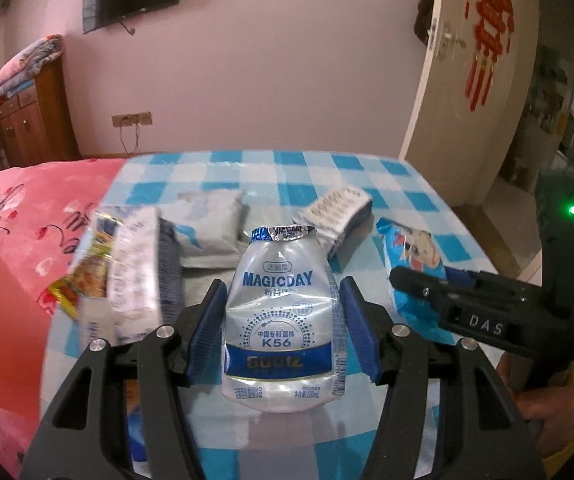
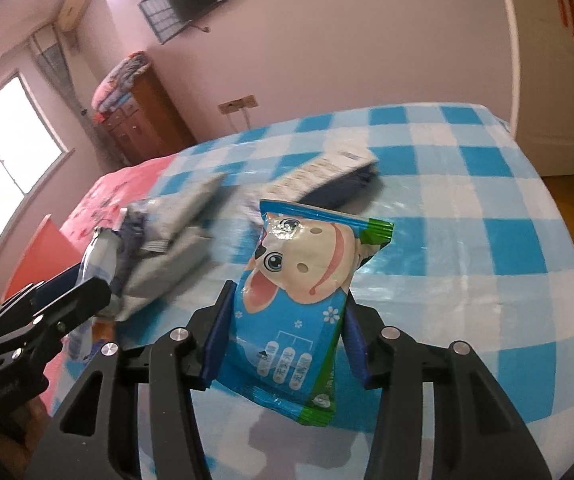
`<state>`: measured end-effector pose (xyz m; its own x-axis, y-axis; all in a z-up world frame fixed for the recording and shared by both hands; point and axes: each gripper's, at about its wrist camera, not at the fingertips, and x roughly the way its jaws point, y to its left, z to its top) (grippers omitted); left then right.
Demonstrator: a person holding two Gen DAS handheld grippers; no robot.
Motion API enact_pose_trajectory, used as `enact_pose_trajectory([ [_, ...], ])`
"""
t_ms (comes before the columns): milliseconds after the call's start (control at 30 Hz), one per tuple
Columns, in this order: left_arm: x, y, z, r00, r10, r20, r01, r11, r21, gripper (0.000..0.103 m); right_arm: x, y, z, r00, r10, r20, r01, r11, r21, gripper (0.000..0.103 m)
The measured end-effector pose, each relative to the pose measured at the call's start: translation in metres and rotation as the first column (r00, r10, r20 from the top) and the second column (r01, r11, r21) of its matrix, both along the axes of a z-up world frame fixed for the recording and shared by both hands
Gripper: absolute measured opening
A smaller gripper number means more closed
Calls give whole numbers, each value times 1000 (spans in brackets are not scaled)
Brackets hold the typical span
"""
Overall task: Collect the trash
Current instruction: 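Carry both held packs up and over the orange bucket, then open right tool to drop the wipes while left tool releases the MagicDay bag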
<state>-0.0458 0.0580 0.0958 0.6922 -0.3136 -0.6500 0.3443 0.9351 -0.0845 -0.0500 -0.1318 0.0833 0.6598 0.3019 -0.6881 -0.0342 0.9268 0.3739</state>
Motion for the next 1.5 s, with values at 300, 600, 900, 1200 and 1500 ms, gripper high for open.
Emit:
enact_pose_trajectory([
  [300, -14, 70, 42, 986, 138, 94, -136, 990, -35, 59, 11, 66, 54, 986, 157, 62, -160, 987, 32, 50],
  [600, -19, 160, 65, 927, 348, 143, -347, 937, -35, 59, 26, 161, 93, 927, 364, 93, -368, 929, 28, 50],
  [900, -16, 252, 69, 825, 542, 158, -549, 836, -1, 60, 42, 262, 130, 841, 525, 130, -532, 847, 25, 50],
  [1200, -11, 303, 46, 761, 639, 112, -646, 762, 45, 60, 58, 349, 138, 768, 629, 120, -637, 770, 32, 50],
  [1500, 0, 314, 32, 740, 666, 87, -672, 734, 97, 77, 80, 389, 127, 760, 642, 105, -648, 760, 43, 67],
])
